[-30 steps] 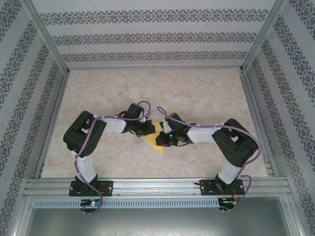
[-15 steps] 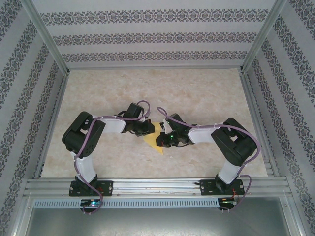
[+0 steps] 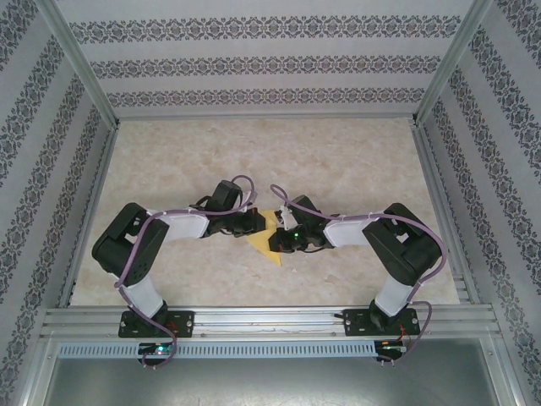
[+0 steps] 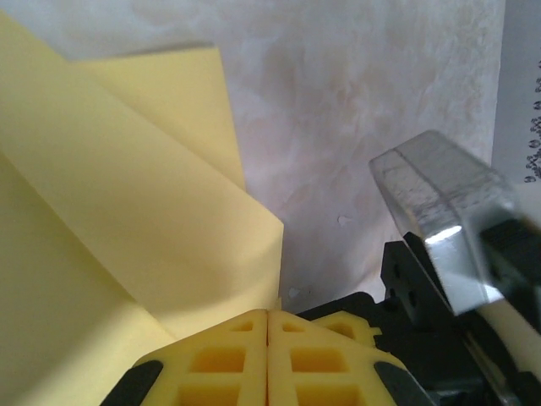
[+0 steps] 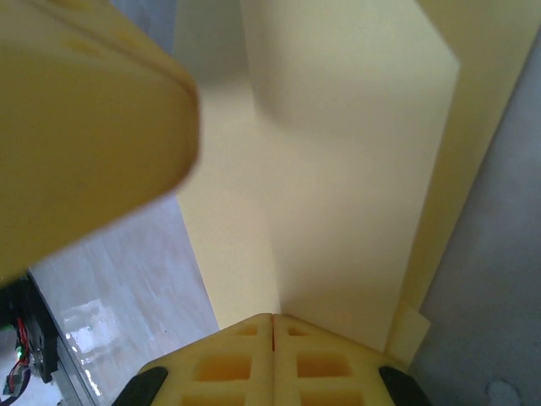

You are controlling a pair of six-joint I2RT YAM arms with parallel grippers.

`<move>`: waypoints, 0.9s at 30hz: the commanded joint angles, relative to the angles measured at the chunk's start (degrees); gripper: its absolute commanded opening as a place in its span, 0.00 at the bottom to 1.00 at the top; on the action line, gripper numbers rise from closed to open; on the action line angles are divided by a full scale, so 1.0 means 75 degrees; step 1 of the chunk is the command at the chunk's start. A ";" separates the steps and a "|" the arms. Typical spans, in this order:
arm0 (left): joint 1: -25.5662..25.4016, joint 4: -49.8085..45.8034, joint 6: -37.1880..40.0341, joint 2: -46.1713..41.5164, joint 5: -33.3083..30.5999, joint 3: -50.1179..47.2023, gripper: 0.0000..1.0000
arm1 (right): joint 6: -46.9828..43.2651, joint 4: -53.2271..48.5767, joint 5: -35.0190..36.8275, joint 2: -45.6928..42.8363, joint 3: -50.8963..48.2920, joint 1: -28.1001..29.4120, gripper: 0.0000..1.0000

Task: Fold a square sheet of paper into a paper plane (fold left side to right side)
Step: Fourth fold the wing at the center of the table.

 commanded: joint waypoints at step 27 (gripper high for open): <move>0.0200 -0.0154 0.0088 0.1141 -0.0517 0.0431 0.06 | -0.0606 -0.2129 0.1243 0.0569 -0.0158 -0.0023 0.00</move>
